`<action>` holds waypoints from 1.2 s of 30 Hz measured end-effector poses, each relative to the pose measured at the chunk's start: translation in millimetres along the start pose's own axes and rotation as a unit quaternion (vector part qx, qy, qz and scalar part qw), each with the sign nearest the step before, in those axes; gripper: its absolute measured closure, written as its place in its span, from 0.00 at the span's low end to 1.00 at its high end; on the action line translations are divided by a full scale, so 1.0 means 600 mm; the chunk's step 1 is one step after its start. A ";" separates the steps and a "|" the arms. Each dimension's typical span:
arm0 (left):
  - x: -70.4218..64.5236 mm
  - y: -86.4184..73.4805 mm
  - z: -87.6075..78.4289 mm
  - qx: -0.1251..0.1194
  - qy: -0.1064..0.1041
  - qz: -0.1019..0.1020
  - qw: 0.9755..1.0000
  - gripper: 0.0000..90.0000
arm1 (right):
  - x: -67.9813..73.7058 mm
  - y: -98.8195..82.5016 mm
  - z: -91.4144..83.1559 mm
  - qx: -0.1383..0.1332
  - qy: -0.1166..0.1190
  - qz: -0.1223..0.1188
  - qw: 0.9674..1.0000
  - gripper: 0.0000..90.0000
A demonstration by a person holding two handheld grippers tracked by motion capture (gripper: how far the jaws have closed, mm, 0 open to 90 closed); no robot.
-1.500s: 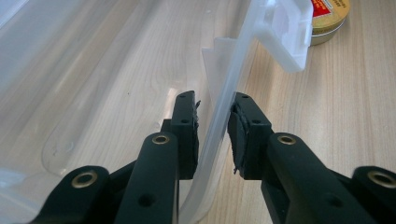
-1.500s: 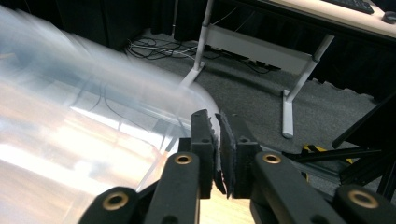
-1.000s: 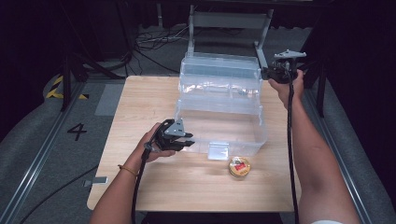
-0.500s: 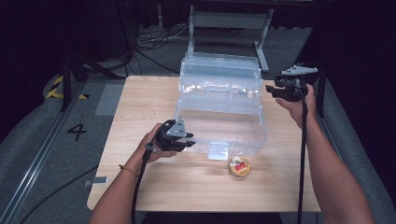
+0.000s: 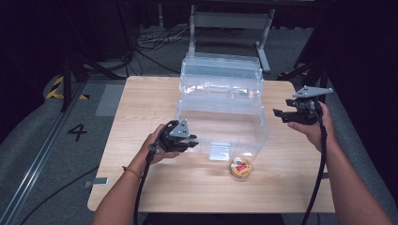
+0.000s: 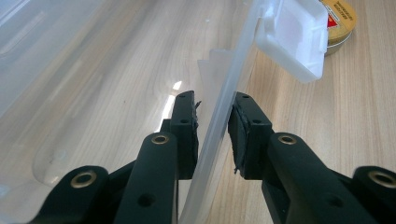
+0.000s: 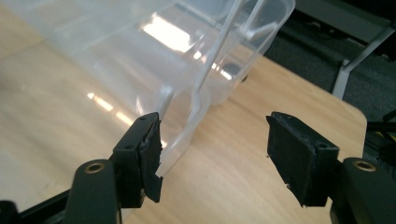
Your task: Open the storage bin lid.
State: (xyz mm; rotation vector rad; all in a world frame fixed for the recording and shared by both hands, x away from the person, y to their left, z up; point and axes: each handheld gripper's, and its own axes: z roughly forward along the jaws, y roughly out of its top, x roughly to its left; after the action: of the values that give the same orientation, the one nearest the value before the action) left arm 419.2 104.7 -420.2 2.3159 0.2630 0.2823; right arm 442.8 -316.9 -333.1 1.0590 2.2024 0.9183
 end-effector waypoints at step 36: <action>-0.007 0.020 -0.048 -0.008 0.067 -0.042 0.997 0.30 | 0.230 -0.123 0.047 0.154 0.177 -0.095 0.967 0.25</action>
State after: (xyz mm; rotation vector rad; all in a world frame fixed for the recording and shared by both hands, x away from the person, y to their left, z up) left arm 408.5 115.3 -392.5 2.2663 0.4234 0.3962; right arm 351.5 -228.5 -428.8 0.8425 2.7600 0.7395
